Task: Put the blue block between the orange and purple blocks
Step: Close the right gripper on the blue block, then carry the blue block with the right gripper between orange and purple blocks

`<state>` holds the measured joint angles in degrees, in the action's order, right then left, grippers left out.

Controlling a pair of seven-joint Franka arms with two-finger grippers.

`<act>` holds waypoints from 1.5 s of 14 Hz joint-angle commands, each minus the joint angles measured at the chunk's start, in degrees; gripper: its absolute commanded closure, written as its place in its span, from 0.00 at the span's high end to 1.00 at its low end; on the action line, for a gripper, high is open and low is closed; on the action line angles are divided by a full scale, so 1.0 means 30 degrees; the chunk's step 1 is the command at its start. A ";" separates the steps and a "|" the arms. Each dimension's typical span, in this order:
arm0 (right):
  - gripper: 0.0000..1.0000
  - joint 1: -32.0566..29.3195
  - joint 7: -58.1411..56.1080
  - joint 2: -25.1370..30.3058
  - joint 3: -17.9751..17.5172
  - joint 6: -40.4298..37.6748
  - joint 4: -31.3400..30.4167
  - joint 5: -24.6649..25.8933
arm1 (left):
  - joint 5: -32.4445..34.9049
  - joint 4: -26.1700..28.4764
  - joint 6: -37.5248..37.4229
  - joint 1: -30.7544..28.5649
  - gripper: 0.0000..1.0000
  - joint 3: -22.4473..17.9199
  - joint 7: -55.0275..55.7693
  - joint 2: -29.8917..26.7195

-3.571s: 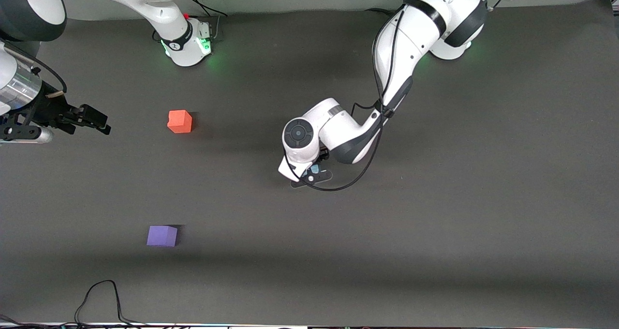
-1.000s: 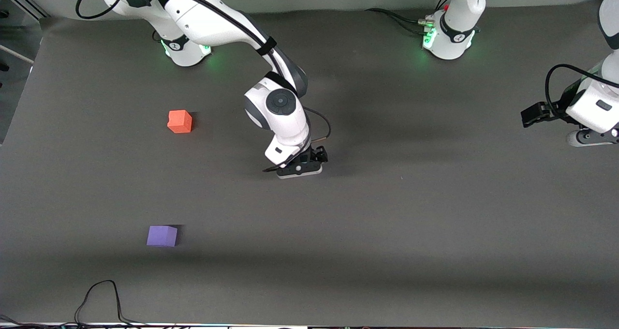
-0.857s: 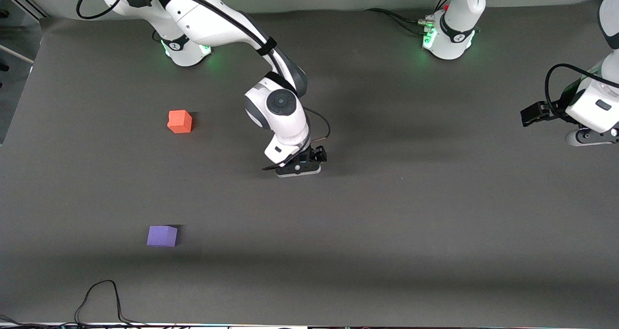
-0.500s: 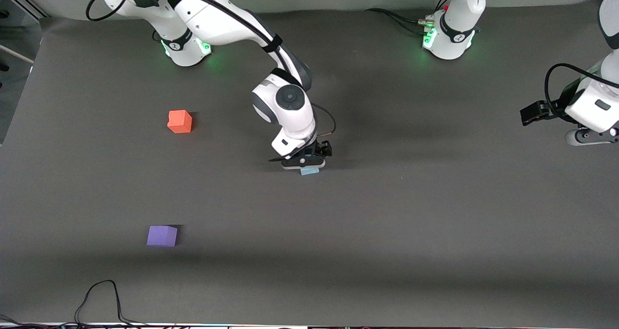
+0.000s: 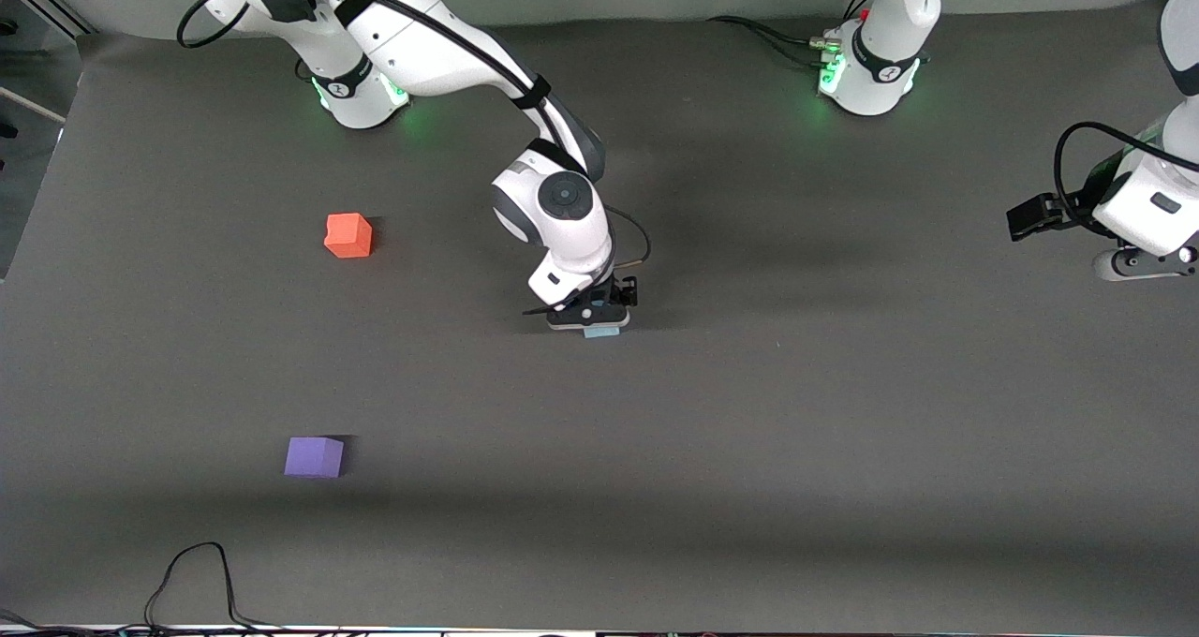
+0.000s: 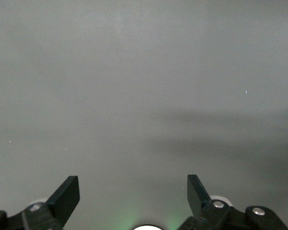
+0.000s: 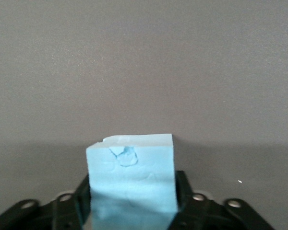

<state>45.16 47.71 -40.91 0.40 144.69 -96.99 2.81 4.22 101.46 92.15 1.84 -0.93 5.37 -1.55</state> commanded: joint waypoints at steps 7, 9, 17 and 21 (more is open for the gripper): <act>0.31 -0.3152 -0.3909 0.5189 0.0307 -0.5742 -0.0714 -0.2038 | -0.0060 0.0253 -0.0188 0.0004 1.00 -0.0246 -0.0941 -0.0362; 0.33 -0.4471 -0.5088 0.7647 0.0831 -0.5605 -0.3077 -0.2342 | -0.0031 0.0253 -0.0188 0.0003 1.00 -0.0246 -0.0942 -0.0362; 0.33 -0.4916 -1.5633 1.0389 0.8478 -0.1509 -1.0761 -0.4182 | -0.0031 0.0253 -0.0218 0.0004 1.00 -0.0246 -0.0942 -0.0362; 0.35 -0.4946 -1.6343 0.7725 0.8891 0.2620 -1.1848 -0.4335 | -0.0031 0.0253 -0.0218 0.0062 1.00 -0.0246 -0.0912 -0.0362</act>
<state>29.39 0.54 -13.65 26.65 147.12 -131.88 -8.54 4.23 101.50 91.99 1.75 -1.44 3.56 -1.55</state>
